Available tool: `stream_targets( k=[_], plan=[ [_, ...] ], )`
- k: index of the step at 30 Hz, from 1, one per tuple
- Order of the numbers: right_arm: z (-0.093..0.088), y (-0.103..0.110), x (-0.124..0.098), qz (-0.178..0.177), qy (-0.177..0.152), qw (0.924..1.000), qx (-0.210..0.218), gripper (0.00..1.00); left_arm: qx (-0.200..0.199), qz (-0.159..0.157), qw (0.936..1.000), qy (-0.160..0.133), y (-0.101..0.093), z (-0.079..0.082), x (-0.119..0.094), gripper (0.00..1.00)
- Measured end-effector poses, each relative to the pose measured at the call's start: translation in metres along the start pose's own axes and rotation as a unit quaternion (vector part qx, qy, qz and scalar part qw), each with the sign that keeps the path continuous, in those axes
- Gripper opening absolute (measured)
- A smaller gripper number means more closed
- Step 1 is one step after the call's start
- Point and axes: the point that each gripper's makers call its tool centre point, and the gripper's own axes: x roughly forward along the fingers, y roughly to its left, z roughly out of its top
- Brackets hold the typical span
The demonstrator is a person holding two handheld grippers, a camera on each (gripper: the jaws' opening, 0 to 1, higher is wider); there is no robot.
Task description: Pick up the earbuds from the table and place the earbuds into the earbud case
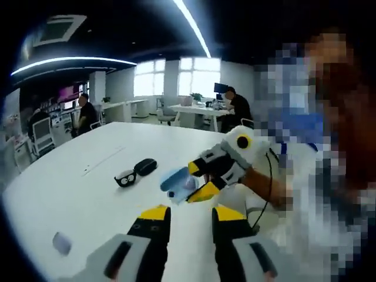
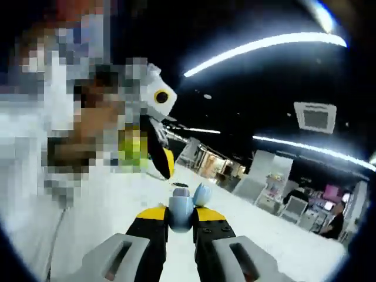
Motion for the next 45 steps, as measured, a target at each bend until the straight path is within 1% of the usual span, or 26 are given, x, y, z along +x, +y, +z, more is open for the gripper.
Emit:
stream_targets(
  k=[3,5,7,8,11,14,15,16,18,20,23,26,27,28,29,31,32,33,34,36,37,38,39,41,42,45],
  plan=[
    [0.007,-0.003,-0.003,0.014,-0.032,0.9974,0.063,0.15,0.011,0.012,0.9997,-0.02,0.005,-0.003,-0.016,0.33],
    [0.011,-0.001,-0.005,0.032,-0.051,0.9926,0.106,0.15,0.021,0.034,0.9983,-0.043,0.015,-0.003,-0.028,0.33],
    [0.011,-0.001,-0.006,0.042,-0.058,0.9895,0.125,0.15,0.028,0.047,0.9967,-0.06,0.022,-0.007,-0.044,0.32],
    [0.011,-0.001,-0.006,0.047,-0.059,0.9885,0.132,0.15,0.026,0.059,0.9952,-0.073,0.027,-0.009,-0.051,0.32],
    [0.009,0.0,-0.005,0.051,-0.059,0.987,0.141,0.15,0.006,0.079,0.992,-0.099,0.035,-0.02,-0.067,0.33],
    [0.006,0.006,-0.003,0.061,-0.051,0.9871,0.139,0.15,0.002,0.09,0.9886,-0.121,0.039,-0.036,-0.082,0.32],
    [0.005,0.006,-0.003,0.062,-0.05,0.9872,0.138,0.15,-0.004,0.097,0.9863,-0.133,0.042,-0.038,-0.084,0.32],
    [0.004,0.008,-0.002,0.064,-0.047,0.9872,0.138,0.15,-0.019,0.101,0.983,-0.152,0.045,-0.042,-0.088,0.32],
    [0.004,0.009,-0.001,0.064,-0.048,0.9868,0.141,0.15,-0.052,0.095,0.9763,-0.187,0.05,-0.044,-0.095,0.32],
    [0.005,0.012,-0.001,0.066,-0.045,0.9873,0.137,0.15,-0.069,0.093,0.9751,-0.189,0.052,-0.05,-0.097,0.32],
    [0.007,0.016,-0.002,0.071,-0.044,0.9874,0.134,0.15,-0.078,0.103,0.9736,-0.189,0.057,-0.055,-0.103,0.29],
    [0.01,0.018,-0.002,0.072,-0.042,0.9878,0.132,0.15,-0.078,0.112,0.9703,-0.2,0.06,-0.06,-0.119,0.27],
    [0.011,0.017,-0.001,0.072,-0.041,0.9879,0.131,0.15,-0.094,0.12,0.9694,-0.193,0.063,-0.063,-0.123,0.27],
    [0.011,0.018,-0.001,0.071,-0.04,0.9884,0.129,0.15,-0.096,0.14,0.9704,-0.172,0.069,-0.068,-0.129,0.27],
    [0.013,0.019,0.0,0.07,-0.04,0.9885,0.128,0.15,-0.068,0.177,0.9681,-0.164,0.075,-0.068,-0.141,0.27],
    [0.013,0.021,0.001,0.068,-0.032,0.9898,0.121,0.15,-0.075,0.175,0.9681,-0.163,0.07,-0.069,-0.148,0.27],
    [0.014,0.021,0.0,0.067,-0.031,0.9901,0.119,0.15,-0.066,0.177,0.9698,-0.154,0.068,-0.072,-0.151,0.26],
    [0.015,0.022,0.0,0.067,-0.029,0.9903,0.118,0.15,-0.054,0.188,0.9711,-0.137,0.069,-0.078,-0.154,0.26],
    [0.016,0.023,0.0,0.067,-0.028,0.9906,0.116,0.15,-0.053,0.199,0.9706,-0.124,0.071,-0.084,-0.156,0.26],
    [0.017,0.024,0.001,0.068,-0.027,0.991,0.112,0.15,-0.042,0.227,0.9699,-0.077,0.077,-0.103,-0.164,0.26],
    [0.017,0.026,0.001,0.069,-0.025,0.9913,0.109,0.15,-0.032,0.234,0.9706,-0.047,0.078,-0.113,-0.167,0.26],
    [0.017,0.027,0.001,0.07,-0.023,0.9916,0.106,0.15,-0.027,0.241,0.9698,-0.024,0.08,-0.122,-0.17,0.26],
    [0.016,0.027,0.001,0.071,-0.021,0.9918,0.104,0.15,-0.023,0.248,0.9686,0.008,0.081,-0.136,-0.173,0.26],
    [0.015,0.028,0.001,0.074,-0.02,0.9914,0.106,0.15,-0.041,0.243,0.9686,0.028,0.082,-0.155,-0.176,0.26],
    [0.014,0.028,0.001,0.075,-0.019,0.9913,0.106,0.15,-0.052,0.247,0.9668,0.041,0.086,-0.166,-0.179,0.26],
    [0.01,0.029,0.001,0.076,-0.013,0.9914,0.106,0.15,-0.033,0.255,0.9601,0.11,0.093,-0.2,-0.191,0.26]
  ],
)
